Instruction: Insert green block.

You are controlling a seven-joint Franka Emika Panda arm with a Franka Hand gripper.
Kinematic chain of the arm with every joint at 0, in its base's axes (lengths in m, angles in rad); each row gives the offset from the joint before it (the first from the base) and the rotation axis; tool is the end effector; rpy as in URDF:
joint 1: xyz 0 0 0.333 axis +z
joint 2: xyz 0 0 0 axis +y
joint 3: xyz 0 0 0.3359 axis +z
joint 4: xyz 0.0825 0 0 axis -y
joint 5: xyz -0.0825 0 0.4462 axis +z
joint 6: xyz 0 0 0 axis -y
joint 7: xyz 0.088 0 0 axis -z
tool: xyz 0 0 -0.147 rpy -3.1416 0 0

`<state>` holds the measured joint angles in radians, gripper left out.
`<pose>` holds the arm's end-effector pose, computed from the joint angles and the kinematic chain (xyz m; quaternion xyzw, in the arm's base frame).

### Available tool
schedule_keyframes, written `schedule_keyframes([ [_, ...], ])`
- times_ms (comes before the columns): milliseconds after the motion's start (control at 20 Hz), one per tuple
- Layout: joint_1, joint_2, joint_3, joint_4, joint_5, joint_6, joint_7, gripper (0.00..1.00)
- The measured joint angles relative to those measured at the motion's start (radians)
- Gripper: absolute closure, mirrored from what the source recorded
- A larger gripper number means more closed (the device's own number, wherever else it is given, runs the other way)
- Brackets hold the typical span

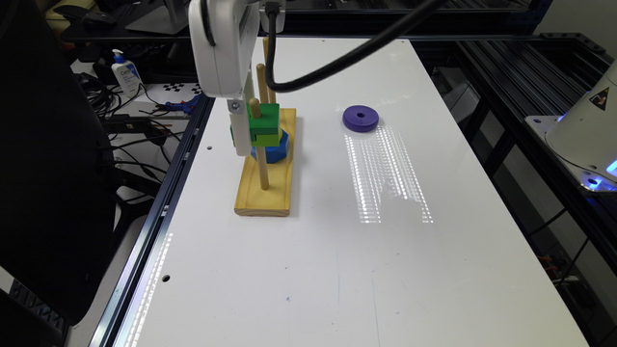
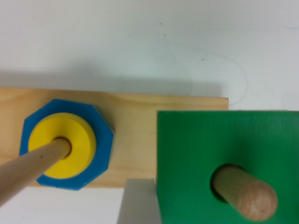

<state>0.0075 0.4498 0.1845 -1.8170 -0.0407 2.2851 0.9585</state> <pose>0.6954 0.1279 0.2364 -0.9285 0.3704 0.0021 0.0275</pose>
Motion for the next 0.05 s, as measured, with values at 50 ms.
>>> schedule_keyframes([
  [50,0.0,0.004,0.0,0.0,-0.0006,0.003,0.0,1.0],
])
